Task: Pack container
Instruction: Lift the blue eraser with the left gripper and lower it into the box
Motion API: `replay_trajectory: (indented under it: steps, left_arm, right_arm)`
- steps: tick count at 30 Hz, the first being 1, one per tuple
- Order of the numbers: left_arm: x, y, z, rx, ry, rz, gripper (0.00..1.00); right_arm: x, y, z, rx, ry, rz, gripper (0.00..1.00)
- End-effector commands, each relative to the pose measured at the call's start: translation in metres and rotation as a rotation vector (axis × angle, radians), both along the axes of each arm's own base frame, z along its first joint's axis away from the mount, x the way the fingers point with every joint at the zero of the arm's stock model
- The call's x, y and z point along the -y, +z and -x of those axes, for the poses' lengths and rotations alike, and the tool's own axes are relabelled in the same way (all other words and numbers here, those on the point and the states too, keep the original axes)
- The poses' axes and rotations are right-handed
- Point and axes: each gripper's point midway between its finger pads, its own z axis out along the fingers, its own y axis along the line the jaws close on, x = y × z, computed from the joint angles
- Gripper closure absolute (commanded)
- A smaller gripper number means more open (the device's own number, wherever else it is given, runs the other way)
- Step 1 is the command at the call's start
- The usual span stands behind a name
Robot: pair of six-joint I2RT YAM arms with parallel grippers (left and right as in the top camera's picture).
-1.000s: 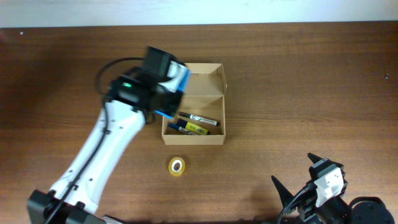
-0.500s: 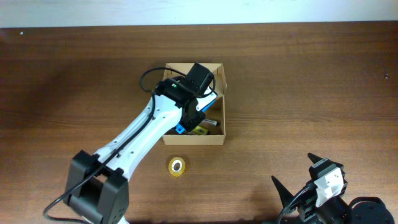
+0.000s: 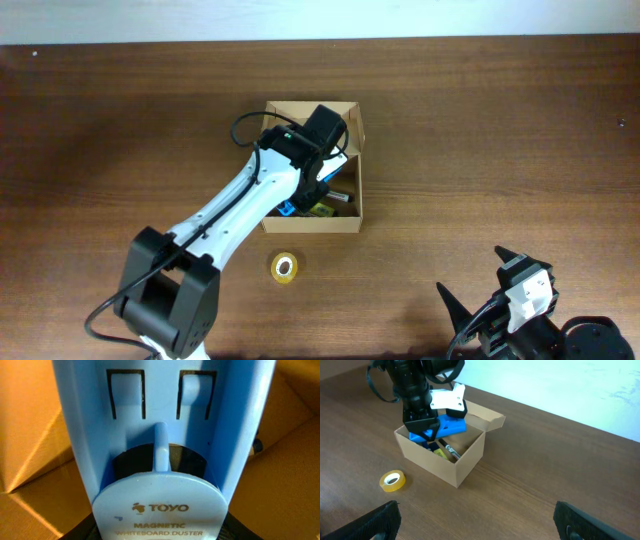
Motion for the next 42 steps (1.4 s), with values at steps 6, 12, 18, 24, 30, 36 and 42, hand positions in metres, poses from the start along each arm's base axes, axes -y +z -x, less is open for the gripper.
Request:
replay_trajectory:
  steps: [6,12,18,24,30,36,42]
  left_arm:
    - [0.001,-0.002,-0.004,0.003,-0.015,-0.013,0.27]
    - [0.005,0.002,-0.007,0.02,0.003,0.01,0.25]
    - [0.006,0.039,-0.018,0.11,0.143,0.104,0.25]
    - [-0.001,0.112,0.0,0.167,0.423,0.377,0.16]
    - [-0.02,0.147,0.046,0.157,0.61,0.466,0.16]
    - [-0.034,0.138,0.088,0.153,0.784,0.519,0.16]
    - [-0.049,0.098,0.137,0.077,1.027,0.544,0.16]
  right_arm:
    - [0.003,0.002,-0.001,0.006,-0.021,-0.003,0.01]
    - [0.003,0.002,-0.001,0.006,-0.021,-0.003,0.01]
    - [0.003,0.002,-0.001,0.006,-0.021,-0.003,0.01]
    - [0.003,0.002,-0.001,0.006,-0.021,-0.003,0.01]
    - [0.003,0.002,-0.001,0.006,-0.021,-0.003,0.01]
    - [0.003,0.002,-0.001,0.006,-0.021,-0.003,0.01]
    - [0.003,0.002,-0.001,0.006,-0.021,-0.003,0.01]
